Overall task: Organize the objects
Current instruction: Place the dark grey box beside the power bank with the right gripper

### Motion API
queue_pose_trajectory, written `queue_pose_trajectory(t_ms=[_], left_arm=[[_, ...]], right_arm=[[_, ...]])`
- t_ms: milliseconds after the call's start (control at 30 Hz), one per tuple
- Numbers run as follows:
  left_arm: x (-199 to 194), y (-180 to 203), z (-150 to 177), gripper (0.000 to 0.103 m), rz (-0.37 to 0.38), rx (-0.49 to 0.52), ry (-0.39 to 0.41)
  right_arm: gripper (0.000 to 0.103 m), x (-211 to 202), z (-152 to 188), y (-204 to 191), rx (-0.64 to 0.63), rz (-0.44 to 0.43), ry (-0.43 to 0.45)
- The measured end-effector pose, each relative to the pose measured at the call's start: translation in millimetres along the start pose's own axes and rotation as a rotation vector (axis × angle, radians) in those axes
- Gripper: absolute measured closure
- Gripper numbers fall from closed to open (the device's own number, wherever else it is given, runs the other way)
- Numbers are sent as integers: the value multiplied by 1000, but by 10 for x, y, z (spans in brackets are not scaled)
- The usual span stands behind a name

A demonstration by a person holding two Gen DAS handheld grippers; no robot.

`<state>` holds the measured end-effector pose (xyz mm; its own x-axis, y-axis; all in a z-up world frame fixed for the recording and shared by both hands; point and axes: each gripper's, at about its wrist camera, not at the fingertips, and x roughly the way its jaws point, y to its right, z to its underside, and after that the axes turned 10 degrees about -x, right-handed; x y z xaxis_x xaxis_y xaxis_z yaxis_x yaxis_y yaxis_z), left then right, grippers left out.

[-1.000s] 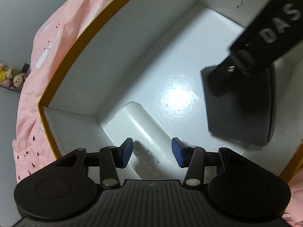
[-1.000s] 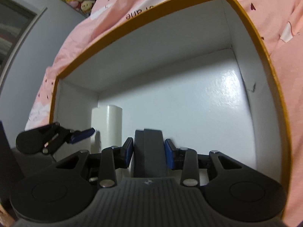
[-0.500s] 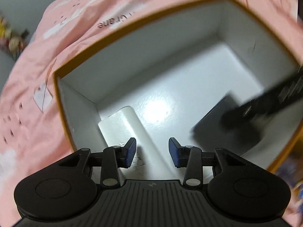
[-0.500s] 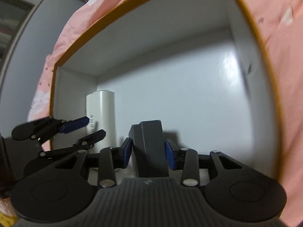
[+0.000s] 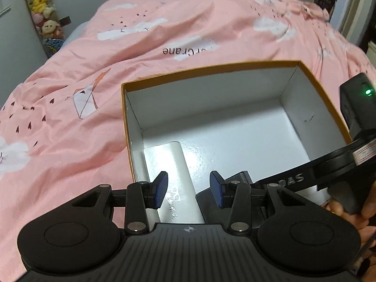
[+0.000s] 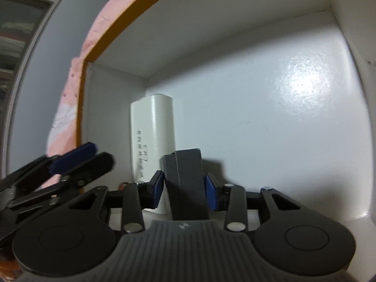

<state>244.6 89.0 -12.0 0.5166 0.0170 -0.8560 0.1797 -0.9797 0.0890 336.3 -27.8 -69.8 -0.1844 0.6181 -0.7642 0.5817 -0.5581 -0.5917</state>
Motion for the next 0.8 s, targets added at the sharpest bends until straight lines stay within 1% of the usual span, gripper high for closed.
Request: queue_pose_trajectory(t_ms=[33, 67, 100, 200, 233, 333, 400, 433, 533, 733, 800], left_arm=[[-34, 1, 17, 54, 6, -10, 6], [-82, 2, 47, 54, 15, -17, 12], [-116, 3, 66, 54, 22, -29, 19], [-205, -10, 118, 54, 39, -67, 41], [-245, -12, 137, 54, 46, -75, 50], [-337, -34, 192, 54, 53, -104, 71], [-380, -62, 234, 54, 46, -126, 75], [-399, -79, 261, 54, 44, -135, 75], [-439, -117, 351, 54, 44, -152, 68], [-470, -188, 538, 54, 73, -192, 36], [-497, -204, 599, 54, 71, -206, 47]], right_arm=[[56, 7, -8, -35, -22, 46, -5], [56, 10, -8, -72, -49, 88, -5], [56, 19, -7, -94, -68, 108, -9], [56, 64, 6, -132, -78, 134, -34], [56, 6, 41, -31, -86, 144, -36], [49, 7, 59, -40, -106, 163, -33], [54, 22, 59, -29, -101, 155, -37], [62, 36, 60, -27, -100, 147, -41], [69, 42, 88, -44, -114, 133, -42], [71, 81, 119, -102, -148, 127, -26], [73, 53, 133, -98, -147, 124, -17]])
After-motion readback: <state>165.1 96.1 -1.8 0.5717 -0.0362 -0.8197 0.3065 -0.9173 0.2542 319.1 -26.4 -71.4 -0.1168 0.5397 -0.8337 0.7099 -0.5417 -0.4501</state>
